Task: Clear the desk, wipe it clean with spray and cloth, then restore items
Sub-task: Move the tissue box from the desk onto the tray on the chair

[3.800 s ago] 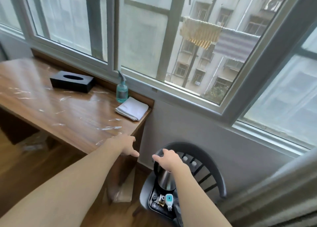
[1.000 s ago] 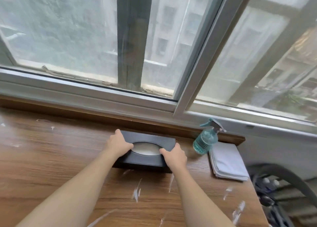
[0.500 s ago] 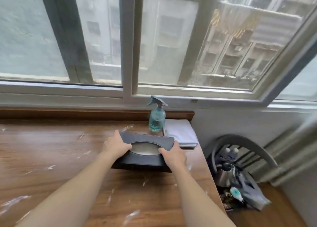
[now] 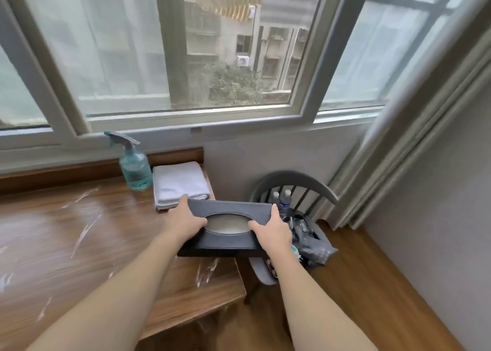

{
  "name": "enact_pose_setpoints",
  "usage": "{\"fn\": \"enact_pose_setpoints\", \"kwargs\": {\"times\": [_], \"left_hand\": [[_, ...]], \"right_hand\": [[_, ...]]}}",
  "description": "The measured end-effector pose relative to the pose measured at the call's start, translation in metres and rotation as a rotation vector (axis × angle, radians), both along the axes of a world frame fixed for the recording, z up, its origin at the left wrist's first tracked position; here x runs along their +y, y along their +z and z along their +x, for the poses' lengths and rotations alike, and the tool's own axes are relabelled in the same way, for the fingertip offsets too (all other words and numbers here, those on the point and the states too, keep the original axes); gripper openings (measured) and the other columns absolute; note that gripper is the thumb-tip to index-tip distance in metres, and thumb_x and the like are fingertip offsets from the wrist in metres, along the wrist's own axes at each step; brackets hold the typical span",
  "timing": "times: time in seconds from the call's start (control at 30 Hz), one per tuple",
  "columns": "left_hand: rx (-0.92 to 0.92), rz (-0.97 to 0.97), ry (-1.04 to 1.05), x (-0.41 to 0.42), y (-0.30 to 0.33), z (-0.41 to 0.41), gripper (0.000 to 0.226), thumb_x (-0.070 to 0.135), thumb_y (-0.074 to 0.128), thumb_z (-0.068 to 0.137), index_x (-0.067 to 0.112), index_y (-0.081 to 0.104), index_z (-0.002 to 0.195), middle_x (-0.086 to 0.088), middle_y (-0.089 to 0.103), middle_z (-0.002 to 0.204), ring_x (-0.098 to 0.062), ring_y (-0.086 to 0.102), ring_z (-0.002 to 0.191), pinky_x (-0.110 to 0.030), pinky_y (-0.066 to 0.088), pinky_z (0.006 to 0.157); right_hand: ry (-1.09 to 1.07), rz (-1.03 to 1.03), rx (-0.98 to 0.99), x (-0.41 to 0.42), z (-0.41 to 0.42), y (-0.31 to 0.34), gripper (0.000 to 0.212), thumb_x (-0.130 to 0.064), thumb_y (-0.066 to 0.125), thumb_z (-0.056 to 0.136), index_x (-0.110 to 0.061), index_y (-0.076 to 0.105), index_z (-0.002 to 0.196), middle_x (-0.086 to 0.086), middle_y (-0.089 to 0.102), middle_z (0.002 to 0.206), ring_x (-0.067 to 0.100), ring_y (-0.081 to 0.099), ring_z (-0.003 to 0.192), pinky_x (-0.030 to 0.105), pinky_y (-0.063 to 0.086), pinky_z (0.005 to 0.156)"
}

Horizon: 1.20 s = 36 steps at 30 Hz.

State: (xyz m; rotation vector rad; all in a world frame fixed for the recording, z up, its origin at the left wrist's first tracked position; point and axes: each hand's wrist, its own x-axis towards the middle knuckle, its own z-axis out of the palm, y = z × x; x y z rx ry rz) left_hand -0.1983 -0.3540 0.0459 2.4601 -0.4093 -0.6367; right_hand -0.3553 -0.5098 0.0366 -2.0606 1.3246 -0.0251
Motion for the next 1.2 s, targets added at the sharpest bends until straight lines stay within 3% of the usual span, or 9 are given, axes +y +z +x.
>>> {"fn": "enact_pose_setpoints", "kwargs": {"times": [0.23,0.63,0.97,1.2], "left_hand": [[0.067,-0.032,-0.148,-0.111,-0.02,-0.028,0.094,0.029,0.071,0.077,0.023,0.021,0.156,-0.014,0.051,0.14,-0.034,0.05,0.124,-0.038,0.043,0.099],[0.058,0.04,-0.406,-0.287,-0.058,-0.091,0.09,0.033,0.067,0.08,0.024,0.019,0.156,-0.014,0.055,0.138,-0.035,0.054,0.122,-0.037,0.041,0.1],[0.203,0.067,-0.117,-0.386,-0.134,-0.203,0.089,0.033,0.069,0.081,0.023,0.02,0.155,-0.016,0.053,0.139,-0.037,0.052,0.123,-0.038,0.041,0.099],[0.307,0.078,0.102,-0.411,-0.177,-0.239,0.088,0.033,0.068,0.081,0.026,0.02,0.154,-0.017,0.051,0.141,-0.039,0.049,0.126,-0.039,0.04,0.098]], "right_hand": [[-0.183,0.015,0.023,-0.081,-0.047,-0.02,0.093,-0.059,0.059,0.091,-0.03,0.008,0.164,0.011,0.051,0.151,0.035,0.052,0.133,0.047,0.047,0.108],[-0.413,0.05,0.073,-0.217,-0.137,-0.058,0.09,-0.056,0.06,0.095,-0.033,0.007,0.164,0.006,0.047,0.155,0.032,0.051,0.134,0.043,0.046,0.107],[-0.143,0.059,0.184,-0.373,-0.213,-0.115,0.087,-0.047,0.06,0.096,-0.036,0.007,0.163,0.009,0.056,0.144,0.032,0.054,0.127,0.04,0.046,0.102],[0.043,0.059,0.261,-0.427,-0.214,-0.153,0.088,-0.05,0.062,0.095,-0.038,0.007,0.163,0.009,0.059,0.139,0.031,0.058,0.123,0.045,0.051,0.103]]}}
